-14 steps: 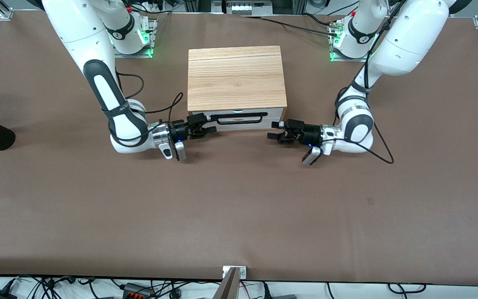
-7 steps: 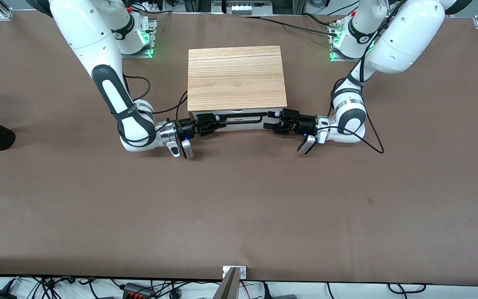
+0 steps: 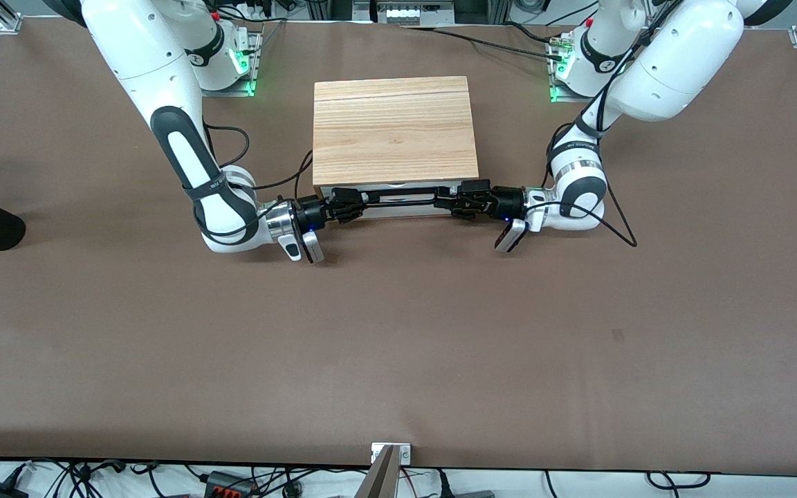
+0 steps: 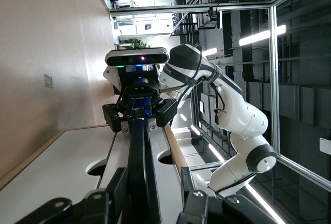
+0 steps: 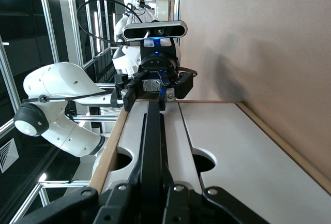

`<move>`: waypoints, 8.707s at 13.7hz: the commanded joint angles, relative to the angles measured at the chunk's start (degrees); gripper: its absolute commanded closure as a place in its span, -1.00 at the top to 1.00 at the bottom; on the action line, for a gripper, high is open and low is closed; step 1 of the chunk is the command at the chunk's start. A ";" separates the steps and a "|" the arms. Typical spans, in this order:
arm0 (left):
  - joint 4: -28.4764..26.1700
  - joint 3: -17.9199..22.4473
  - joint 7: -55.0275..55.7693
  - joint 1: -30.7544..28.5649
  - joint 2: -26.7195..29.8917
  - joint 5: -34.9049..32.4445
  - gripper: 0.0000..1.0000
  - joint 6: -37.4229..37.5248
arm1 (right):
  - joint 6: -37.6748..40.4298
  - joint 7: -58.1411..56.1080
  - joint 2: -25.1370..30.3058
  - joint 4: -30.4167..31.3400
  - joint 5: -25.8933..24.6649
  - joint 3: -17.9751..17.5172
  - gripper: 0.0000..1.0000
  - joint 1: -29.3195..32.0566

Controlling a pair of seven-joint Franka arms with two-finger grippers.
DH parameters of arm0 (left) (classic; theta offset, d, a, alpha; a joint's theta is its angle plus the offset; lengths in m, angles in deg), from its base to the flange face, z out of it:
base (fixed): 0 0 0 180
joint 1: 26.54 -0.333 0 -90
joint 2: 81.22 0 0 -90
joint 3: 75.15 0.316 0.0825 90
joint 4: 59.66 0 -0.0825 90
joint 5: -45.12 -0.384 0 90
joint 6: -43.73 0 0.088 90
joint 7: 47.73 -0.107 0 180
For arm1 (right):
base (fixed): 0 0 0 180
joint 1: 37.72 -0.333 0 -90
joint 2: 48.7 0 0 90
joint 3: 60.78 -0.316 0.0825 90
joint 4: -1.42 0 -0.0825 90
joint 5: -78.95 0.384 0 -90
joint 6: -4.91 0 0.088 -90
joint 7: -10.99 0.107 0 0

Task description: Pull top drawer with both arms simultaneously

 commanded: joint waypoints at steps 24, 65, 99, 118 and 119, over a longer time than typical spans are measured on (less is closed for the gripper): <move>4.99 -0.50 -9.17 2.05 -3.06 8.12 -0.70 -6.91 | -0.55 -1.24 -7.53 -11.04 0.50 -0.26 -0.88 0.88; 14.31 0.12 -5.57 -4.00 -2.28 1.91 1.00 -15.54 | -5.38 23.42 -11.24 -33.00 -7.99 0.53 1.00 2.02; 60.63 0.21 73.71 -20.11 16.18 -107.79 1.00 21.90 | 8.77 59.14 27.77 -30.14 -90.73 8.79 1.00 16.35; 44.73 -3.22 76.87 -21.32 27.17 -105.63 1.00 11.88 | 3.93 58.26 37.72 -15.36 -90.64 8.53 1.00 16.52; 44.20 -3.13 76.87 -21.50 27.61 -105.44 1.00 11.62 | 3.93 58.26 37.72 -15.35 -90.64 8.44 1.00 16.52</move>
